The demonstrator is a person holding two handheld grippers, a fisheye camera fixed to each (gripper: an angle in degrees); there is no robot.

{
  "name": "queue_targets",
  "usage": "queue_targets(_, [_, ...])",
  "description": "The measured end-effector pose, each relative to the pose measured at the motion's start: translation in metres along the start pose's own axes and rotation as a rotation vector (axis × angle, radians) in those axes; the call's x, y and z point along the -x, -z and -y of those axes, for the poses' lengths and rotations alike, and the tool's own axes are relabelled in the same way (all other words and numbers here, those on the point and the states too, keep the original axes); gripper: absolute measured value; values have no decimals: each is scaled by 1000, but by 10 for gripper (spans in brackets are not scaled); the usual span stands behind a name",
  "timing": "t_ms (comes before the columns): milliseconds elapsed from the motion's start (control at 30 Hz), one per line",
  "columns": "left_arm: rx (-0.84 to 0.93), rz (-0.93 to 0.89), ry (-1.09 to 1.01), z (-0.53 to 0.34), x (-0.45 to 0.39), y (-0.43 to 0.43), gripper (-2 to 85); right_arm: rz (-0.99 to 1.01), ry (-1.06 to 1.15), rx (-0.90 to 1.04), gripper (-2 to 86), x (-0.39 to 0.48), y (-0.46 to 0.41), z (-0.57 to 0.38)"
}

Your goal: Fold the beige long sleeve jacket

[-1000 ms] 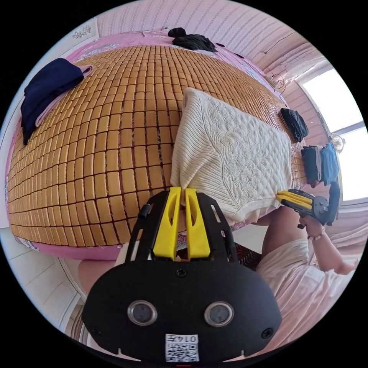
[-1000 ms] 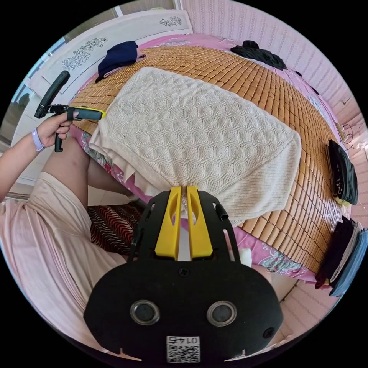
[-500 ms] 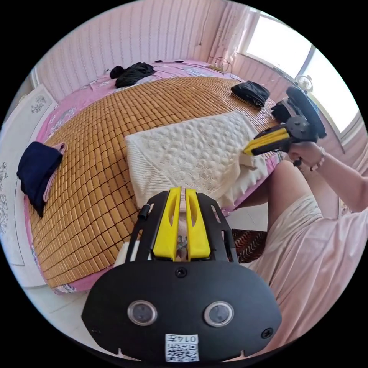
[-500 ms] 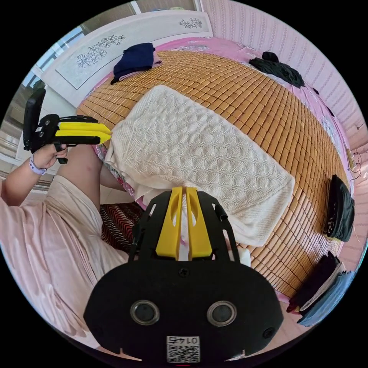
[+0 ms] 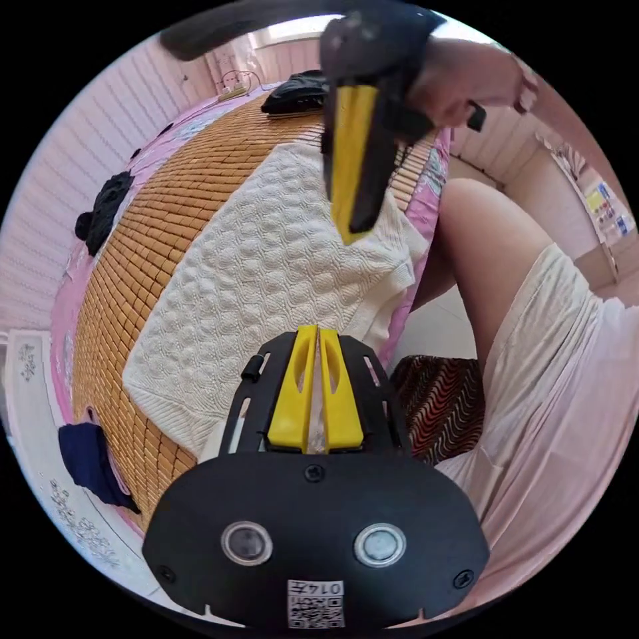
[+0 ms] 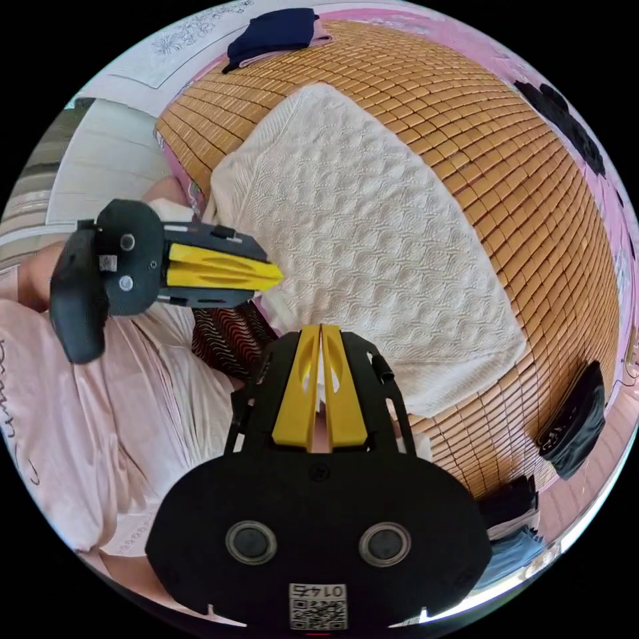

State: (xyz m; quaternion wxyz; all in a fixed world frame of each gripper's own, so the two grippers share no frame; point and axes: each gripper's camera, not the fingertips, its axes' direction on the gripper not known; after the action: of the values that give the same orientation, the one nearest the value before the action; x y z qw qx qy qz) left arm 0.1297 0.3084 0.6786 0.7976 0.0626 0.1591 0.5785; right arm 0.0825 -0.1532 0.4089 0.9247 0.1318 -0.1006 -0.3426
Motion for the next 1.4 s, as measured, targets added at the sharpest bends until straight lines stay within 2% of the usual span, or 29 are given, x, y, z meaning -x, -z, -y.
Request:
queue_targets(33, [57, 57, -66, 4, -15, -17, -10, -27, -4, -15, -7, -2, 0, 9])
queue_targets(133, [39, 196, -179, 3, -44, -32, -10, -158, -22, -11, -6, -6, -13, 58])
queue_targets(233, [37, 240, -194, 2, -56, -46, -10, -165, -45, 109, -5, -9, -51, 99])
queue_targets(467, [-52, 156, -73, -9, -51, -68, -10, -196, 89, 264, -4, -4, -50, 123])
queue_targets(600, [-57, 118, -57, -10, -47, -80, -10, -326, 42, 176, -4, -16, -38, 134])
queue_targets(967, [-83, 124, -29, -15, -44, -100, -10, -299, -19, 210, -4, -35, -43, 126])
queue_targets(1033, [-117, 60, 98, -21, -32, -101, -10, -303, -58, 204, -4, -38, -39, 121])
queue_targets(1133, [-200, -111, 312, -43, -6, -102, -10, -316, -92, 120, -5, -41, -29, 100])
queue_targets(1233, [-221, -318, 405, -64, 11, -100, -9, -215, -174, -126, -6, -57, -6, 53])
queue_targets(1300, [-263, -372, 422, -78, 14, -93, -9, -25, -315, -387, -5, -74, 20, -12])
queue_targets(1400, [-331, -330, 430, -97, 9, -80, -6, 89, -493, -572, 8, -83, 34, -110])
